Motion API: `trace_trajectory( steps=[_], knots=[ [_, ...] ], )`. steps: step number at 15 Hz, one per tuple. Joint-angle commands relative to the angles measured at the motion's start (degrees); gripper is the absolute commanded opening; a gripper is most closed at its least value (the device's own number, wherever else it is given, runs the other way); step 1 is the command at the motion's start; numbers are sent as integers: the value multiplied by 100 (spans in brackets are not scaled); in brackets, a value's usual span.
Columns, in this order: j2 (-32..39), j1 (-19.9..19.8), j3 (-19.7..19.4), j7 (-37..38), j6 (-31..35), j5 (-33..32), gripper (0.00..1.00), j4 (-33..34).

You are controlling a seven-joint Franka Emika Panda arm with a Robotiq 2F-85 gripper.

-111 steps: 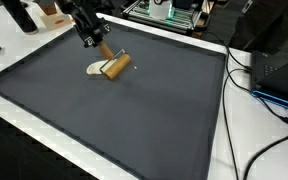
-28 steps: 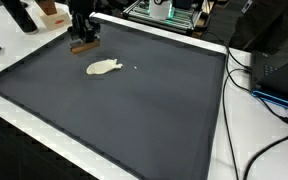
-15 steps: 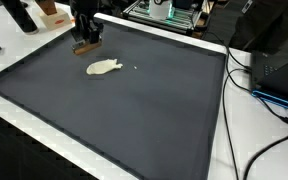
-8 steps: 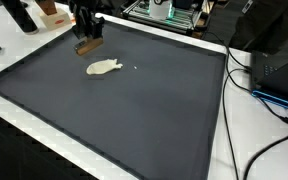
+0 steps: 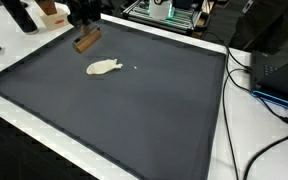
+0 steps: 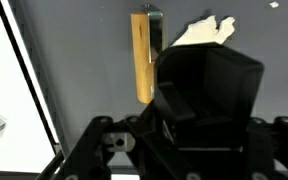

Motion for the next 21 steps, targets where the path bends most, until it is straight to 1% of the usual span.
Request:
trace_trajectory(
  steps=[1, 4, 7, 14, 16, 18, 19, 21],
  knots=[
    [-411, -363, 209, -1474, 82, 1022, 23, -262],
    [-524, -555, 270, -2776, -161, 1891, 23, -209],
    [-611, -672, 273, -3978, -553, 2347, 23, -142],
    [-767, -713, 230, -5912, -1487, 2506, 23, -11],
    [-809, -691, 226, -6373, -1613, 2460, 23, 9],
    [-878, -673, 217, -6653, -1480, 2440, 23, -28],
    [-700, -643, 205, -6312, -1441, 2353, 48, 50],
    [-738, -640, 201, -6473, -1441, 2353, 48, 51]
  ],
)
